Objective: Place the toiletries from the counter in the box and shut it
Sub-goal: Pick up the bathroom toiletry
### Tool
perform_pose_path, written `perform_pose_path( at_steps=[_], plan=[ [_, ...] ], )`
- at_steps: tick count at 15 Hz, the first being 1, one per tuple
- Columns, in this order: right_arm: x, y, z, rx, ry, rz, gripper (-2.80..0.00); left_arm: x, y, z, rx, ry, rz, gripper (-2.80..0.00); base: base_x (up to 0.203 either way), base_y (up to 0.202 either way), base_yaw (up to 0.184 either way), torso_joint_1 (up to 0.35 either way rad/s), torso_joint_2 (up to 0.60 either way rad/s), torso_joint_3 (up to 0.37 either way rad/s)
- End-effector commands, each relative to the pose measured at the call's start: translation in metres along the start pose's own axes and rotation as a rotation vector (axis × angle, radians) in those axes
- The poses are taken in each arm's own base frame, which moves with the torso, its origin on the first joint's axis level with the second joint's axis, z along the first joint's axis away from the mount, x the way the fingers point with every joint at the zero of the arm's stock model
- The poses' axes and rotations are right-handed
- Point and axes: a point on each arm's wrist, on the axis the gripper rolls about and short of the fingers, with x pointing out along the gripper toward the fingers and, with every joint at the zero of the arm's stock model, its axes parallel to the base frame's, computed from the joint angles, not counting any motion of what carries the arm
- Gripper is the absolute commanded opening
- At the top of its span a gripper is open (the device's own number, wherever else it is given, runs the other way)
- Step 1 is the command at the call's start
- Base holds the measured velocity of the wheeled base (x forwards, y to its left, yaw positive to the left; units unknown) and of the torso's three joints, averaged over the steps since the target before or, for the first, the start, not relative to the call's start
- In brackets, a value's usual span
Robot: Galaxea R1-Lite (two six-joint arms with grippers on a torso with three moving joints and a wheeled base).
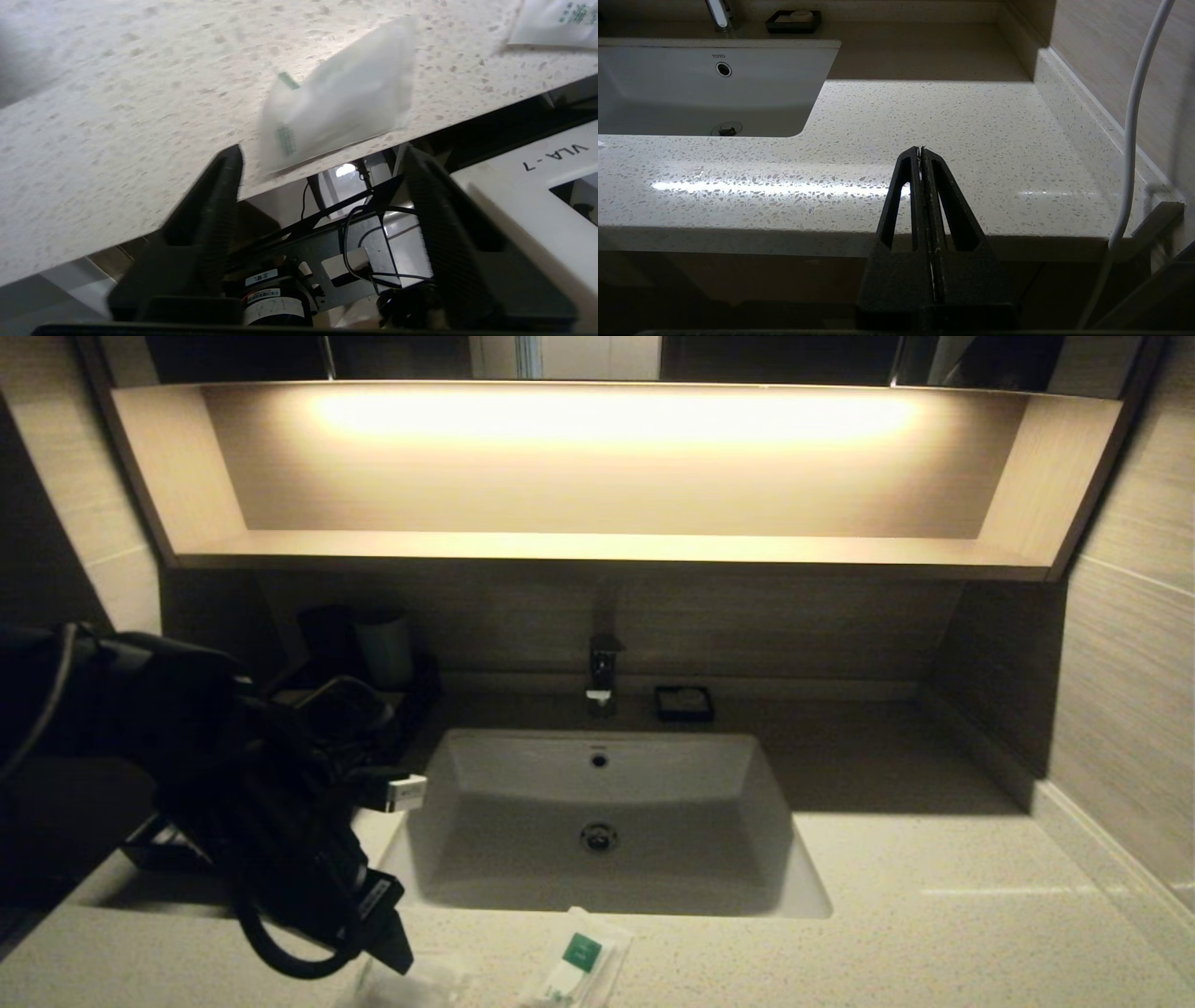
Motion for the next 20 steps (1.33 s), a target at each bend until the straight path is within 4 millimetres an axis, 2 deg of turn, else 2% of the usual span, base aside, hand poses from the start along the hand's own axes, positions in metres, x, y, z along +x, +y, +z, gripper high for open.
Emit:
perform_pose_path(
  at_steps=[1, 8, 20],
  plan=[
    [0.0, 0.0, 0.0, -0.001, 0.001, 0.0, -2.8, 0.01, -0.003, 0.005, 0.01, 0.037, -0.006, 0.0, 0.0, 0.0, 0.0, 0.0, 0.0, 0.0],
    [0.0, 0.0, 0.0, -0.001, 0.001, 0.0, -2.8, 0.027, 0.0, 0.017, -0.003, 0.095, -0.004, 0.0, 0.0, 0.0, 0.0, 0.0, 0.0, 0.0],
    [0.0, 0.0, 0.0, -0.001, 0.001, 0.0, -2.8, 0.036, 0.002, 0.02, -0.004, 0.115, 0.006, 0.0, 0.0, 0.0, 0.0, 0.0, 0.0, 0.0]
  ],
)
